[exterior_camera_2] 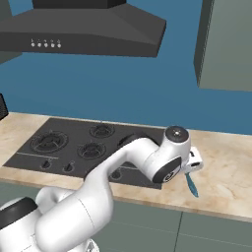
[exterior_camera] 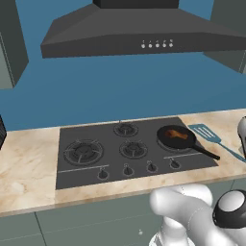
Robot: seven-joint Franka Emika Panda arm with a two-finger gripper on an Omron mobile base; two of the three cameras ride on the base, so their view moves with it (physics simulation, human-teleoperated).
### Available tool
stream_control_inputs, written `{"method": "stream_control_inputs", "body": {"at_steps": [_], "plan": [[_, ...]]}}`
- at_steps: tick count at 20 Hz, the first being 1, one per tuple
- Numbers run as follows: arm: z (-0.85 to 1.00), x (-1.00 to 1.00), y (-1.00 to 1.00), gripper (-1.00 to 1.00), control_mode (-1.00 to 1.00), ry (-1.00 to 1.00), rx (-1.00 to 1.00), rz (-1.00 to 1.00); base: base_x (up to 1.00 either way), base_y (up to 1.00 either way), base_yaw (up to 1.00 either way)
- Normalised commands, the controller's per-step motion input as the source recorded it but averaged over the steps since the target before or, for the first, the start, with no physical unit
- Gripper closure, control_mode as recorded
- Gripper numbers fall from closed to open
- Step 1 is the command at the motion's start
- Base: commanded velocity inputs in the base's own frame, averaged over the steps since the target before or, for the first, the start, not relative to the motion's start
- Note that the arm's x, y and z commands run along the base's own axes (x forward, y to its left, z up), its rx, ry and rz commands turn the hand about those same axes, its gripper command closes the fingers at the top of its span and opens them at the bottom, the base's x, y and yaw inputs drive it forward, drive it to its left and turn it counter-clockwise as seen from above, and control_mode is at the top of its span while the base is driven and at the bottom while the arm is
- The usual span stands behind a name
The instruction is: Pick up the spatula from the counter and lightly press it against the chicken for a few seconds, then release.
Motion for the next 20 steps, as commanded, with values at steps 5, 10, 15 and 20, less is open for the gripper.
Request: {"method": "stream_control_inputs", "body": {"at_steps": [5,10,15,20], "plan": [[-0.19,0.16,-0.05,-1.0,-1.0,0.03,0.0,0.02,0.0,0.0,0.0],[-0.17,0.15,-0.08,-1.0,-1.0,0.05,0.0,0.01,0.0,0.0,0.0],[-0.14,0.13,-0.14,-1.0,-1.0,0.04,0.0,0.02,0.0,0.0,0.0],[-0.13,0.09,-0.16,-1.0,-1.0,0.01,0.0,0.03,0.0,0.0,0.0]]}}
